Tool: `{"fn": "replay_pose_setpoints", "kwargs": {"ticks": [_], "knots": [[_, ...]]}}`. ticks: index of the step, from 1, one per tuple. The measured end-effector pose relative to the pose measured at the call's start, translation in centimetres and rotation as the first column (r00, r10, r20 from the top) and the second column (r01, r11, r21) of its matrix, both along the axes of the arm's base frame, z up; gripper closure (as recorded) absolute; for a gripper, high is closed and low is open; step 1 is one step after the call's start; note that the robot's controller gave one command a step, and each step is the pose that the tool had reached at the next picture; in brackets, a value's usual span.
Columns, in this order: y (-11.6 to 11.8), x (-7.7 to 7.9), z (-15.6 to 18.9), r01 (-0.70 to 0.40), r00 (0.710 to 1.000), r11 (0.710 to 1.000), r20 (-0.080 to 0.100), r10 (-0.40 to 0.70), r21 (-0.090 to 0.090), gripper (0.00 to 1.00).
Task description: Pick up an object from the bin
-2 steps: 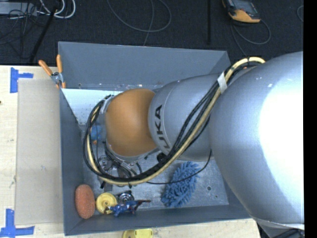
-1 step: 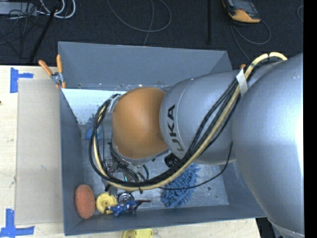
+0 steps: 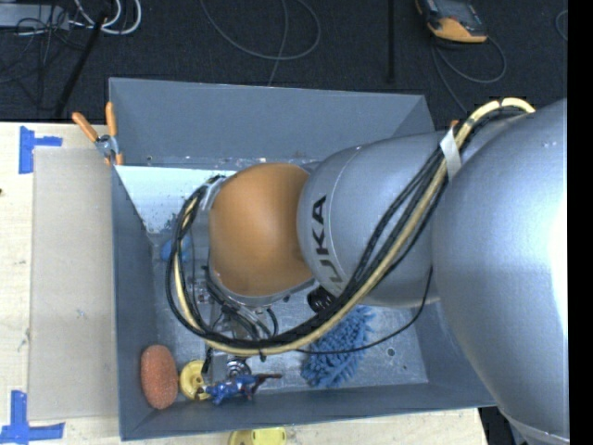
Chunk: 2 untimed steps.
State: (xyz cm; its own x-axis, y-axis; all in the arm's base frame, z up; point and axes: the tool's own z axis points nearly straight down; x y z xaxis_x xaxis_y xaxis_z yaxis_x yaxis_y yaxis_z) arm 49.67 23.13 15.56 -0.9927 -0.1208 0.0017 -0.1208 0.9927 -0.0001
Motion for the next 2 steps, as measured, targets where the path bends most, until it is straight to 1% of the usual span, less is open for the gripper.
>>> {"fn": "replay_pose_setpoints", "kwargs": {"ticks": [1,2], "knots": [[-1.4,-1.0,-3.0,-0.069,0.998,0.998,0.003,0.069,0.001,0.00],[-2.4,-1.2,-8.0,-0.124,0.992,0.992,-0.001,0.124,0.000,1.00]]}}
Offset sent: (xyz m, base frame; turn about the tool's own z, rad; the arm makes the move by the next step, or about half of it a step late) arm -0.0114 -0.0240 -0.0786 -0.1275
